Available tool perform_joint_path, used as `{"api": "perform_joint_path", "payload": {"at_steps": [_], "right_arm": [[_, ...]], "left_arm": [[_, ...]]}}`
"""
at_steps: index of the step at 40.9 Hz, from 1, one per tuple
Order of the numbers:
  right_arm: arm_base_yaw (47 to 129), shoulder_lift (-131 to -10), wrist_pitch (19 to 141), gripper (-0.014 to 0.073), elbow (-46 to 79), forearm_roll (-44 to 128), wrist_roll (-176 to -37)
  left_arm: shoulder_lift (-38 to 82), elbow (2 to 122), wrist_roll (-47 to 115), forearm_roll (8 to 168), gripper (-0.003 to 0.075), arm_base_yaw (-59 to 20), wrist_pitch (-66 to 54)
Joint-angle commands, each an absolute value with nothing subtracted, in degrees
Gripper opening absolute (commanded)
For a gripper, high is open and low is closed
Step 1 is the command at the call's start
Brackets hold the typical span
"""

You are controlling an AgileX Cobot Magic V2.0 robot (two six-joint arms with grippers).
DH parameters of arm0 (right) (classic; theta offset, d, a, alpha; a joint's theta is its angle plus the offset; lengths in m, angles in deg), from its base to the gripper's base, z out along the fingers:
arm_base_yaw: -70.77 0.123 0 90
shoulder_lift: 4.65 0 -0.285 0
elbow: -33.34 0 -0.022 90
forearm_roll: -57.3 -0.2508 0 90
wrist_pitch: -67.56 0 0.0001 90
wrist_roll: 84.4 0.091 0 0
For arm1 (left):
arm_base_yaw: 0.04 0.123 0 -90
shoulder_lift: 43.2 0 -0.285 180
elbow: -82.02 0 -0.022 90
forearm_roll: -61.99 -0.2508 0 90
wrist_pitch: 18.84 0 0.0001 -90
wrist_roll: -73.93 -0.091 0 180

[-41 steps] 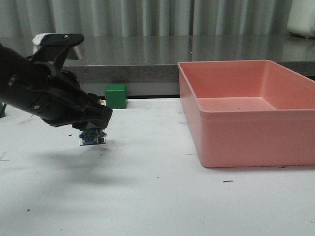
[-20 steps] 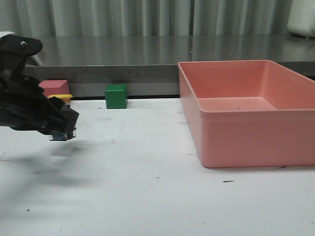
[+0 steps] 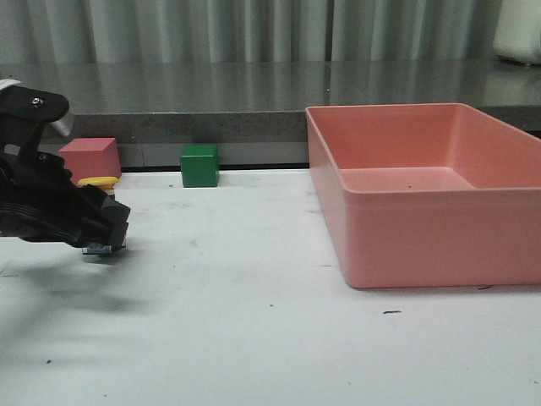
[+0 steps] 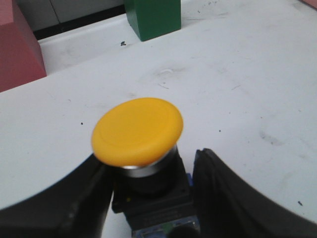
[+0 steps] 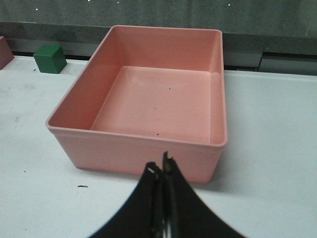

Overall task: Place and stand button with both arms
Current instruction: 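Rotate the held button upright and lower it onto the table, then open the left gripper and raise it off the standing button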

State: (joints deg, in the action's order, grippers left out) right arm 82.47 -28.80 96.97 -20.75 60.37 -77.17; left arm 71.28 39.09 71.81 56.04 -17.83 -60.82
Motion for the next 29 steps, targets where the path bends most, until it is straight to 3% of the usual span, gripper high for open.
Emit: {"api": "perform_joint_path", "payload": {"at_steps": [1, 10, 29], "right_arm": [[82.17, -29.27, 92.47, -0.0069, -19.32, 61.35, -77.66], [82.17, -29.27, 92.47, -0.0069, -19.32, 61.35, -77.66], [82.17, -29.27, 92.47, -0.0069, -19.32, 61.35, -77.66]], "left_arm": [[69.11, 39.90, 71.81, 56.54, 0.0272, -17.90, -67.10], [69.11, 39.78, 71.81, 56.54, 0.0447, -17.90, -67.35], [67.56, 39.78, 71.81, 56.43, 0.0475, -18.67, -67.09]]}}
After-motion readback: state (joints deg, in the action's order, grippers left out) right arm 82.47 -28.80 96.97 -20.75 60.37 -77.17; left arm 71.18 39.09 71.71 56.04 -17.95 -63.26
